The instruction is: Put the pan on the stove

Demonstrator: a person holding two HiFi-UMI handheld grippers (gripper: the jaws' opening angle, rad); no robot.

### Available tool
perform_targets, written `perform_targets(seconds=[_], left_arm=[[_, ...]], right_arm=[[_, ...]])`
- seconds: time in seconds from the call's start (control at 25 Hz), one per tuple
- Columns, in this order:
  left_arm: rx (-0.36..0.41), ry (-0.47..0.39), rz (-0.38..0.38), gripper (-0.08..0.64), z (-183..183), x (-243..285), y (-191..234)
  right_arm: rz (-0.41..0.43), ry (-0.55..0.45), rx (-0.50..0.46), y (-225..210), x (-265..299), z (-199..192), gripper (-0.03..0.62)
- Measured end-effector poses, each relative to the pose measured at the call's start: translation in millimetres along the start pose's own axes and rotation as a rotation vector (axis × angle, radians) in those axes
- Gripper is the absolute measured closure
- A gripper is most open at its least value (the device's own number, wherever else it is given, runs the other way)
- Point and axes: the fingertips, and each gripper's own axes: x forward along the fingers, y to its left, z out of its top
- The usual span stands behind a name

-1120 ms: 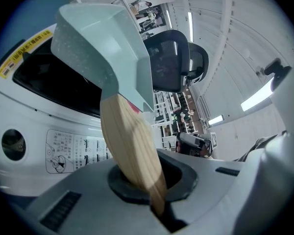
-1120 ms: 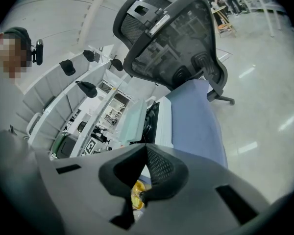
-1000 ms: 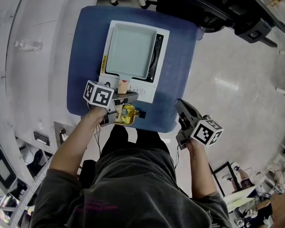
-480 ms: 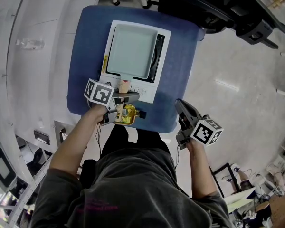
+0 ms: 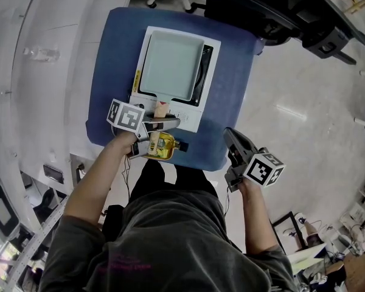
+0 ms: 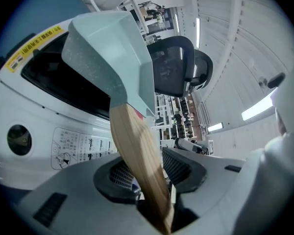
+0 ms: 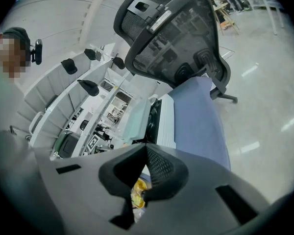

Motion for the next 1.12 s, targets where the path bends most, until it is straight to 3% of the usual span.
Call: perform_targets(seconds=[0.24,0.6,0.8,0.96,1.12], left_arm=[[0.025,-0.026,0.038,0.322,-1.4,-14.0,0.6],[0.068,-0.107,0.114,0.293,1.4,-48.3,-0.5],[0.154,-0.163,0.220,0.291,3.3,-80.8,0.2],[0.220,-0.234,0.243,0.299,8.1,-103.4,-13.5],[0.308,-0.322,0.267,0.353,12.9,-128.1,-32.9]], right_arm=[[0.014,0.003,-0.011,4.8,3.3,0.8,0.589],[0.035,0.005,-0.038,16.0,8.4,3.8,0.589],[0.051,-0.010,-0.064,31.8,12.1,7.4,0.589],[0.061,-0.023,-0.087,48.3,12.5,7.1,0.589],[0.063,-0.039,-0.109,67.0,11.8,3.5,0.589]])
